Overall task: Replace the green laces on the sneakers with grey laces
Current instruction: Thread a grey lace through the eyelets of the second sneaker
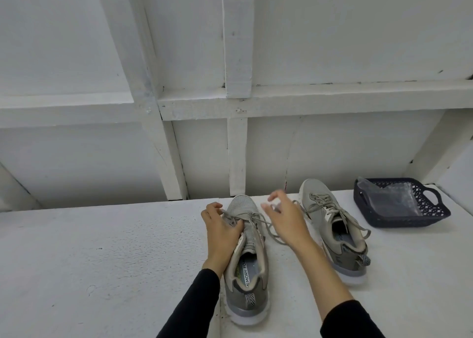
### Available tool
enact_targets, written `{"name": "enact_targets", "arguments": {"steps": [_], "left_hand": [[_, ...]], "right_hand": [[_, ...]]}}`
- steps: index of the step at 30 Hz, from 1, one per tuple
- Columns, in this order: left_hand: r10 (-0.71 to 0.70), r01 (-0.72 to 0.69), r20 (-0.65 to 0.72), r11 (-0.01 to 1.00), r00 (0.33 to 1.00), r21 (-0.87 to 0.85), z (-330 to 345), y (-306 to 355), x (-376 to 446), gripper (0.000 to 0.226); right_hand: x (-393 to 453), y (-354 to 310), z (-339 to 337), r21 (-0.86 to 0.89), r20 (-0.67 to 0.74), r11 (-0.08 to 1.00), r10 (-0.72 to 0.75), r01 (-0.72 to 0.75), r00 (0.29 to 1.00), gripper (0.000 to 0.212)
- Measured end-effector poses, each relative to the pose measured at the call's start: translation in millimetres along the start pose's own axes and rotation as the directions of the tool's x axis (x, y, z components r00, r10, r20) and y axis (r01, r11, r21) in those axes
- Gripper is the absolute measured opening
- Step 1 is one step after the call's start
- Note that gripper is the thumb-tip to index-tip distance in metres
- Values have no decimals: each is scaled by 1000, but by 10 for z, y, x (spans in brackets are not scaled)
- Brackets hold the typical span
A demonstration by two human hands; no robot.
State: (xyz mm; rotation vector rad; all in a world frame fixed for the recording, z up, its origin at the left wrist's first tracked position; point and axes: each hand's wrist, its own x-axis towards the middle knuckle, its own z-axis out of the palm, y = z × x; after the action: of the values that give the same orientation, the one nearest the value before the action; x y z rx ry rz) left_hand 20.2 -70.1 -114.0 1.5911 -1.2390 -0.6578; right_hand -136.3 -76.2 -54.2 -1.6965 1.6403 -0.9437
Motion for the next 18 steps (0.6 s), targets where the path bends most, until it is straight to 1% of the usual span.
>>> {"name": "enact_targets", "arguments": {"steps": [2, 3, 4, 5, 6, 7, 8, 9, 11, 13, 14, 15, 16, 17, 18], "left_hand": [[47, -47, -1, 999, 999, 9, 8, 9, -1, 59], [63, -63, -1, 998, 998, 11, 7, 20, -5, 58], [70, -70, 1, 997, 998, 12, 7, 26, -8, 58], [70, -70, 2, 998, 998, 9, 6, 30, -11, 58], [69, -69, 1, 998, 998, 2, 1, 29, -11, 58], [67, -67, 1, 998, 998, -4, -1, 19, -10, 58], [62, -62, 2, 998, 998, -7, -3, 6, -8, 57], [54, -54, 5, 999, 999, -8, -4, -5, -8, 57], [38, -38, 8, 999, 999, -10, -5, -12, -9, 55], [28, -28, 3, 1000, 1000, -7, -3, -20, 1, 55], [21, -21, 2, 1000, 1000, 1, 2, -33, 5, 55], [8, -8, -1, 1000, 1000, 11, 11, -50, 9, 56], [-12, 12, -6, 1000, 1000, 23, 16, -74, 10, 57], [-37, 37, -10, 998, 999, 40, 22, -94, 14, 56], [-63, 64, -15, 996, 998, 67, 25, -109, 15, 55]], "right_hand": [[-102, 190, 96, -312, 119, 949, 80, -39, 990, 19], [-135, 238, 135, -393, 134, 919, 107, -46, 985, 21], [-153, 245, 159, -399, 137, 915, 122, -58, 983, 22], [-151, 229, 163, -330, 144, 942, 122, -68, 982, 22], [-142, 177, 141, -190, 151, 978, 113, -83, 982, 22], [-133, 101, 102, -10, 156, 994, 107, -107, 982, 24], [-121, 15, 45, 183, 150, 974, 104, -131, 983, 26], [-113, -70, -24, 365, 128, 920, 100, -141, 987, 26], [-99, -225, -179, 648, 64, 755, 79, -102, 995, 23], [-85, -331, -321, 832, 26, 553, 37, -42, 999, 20], [-80, -353, -358, 854, 2, 520, 30, -17, 1000, 20], [-86, -374, -380, 807, -42, 590, 37, 12, 998, 21], [-77, -348, -368, 683, -91, 730, 43, 32, 995, 24], [-60, -295, -340, 497, -130, 867, 33, 37, 991, 26], [-41, -218, -293, 294, -135, 955, 12, 28, 991, 25]]}}
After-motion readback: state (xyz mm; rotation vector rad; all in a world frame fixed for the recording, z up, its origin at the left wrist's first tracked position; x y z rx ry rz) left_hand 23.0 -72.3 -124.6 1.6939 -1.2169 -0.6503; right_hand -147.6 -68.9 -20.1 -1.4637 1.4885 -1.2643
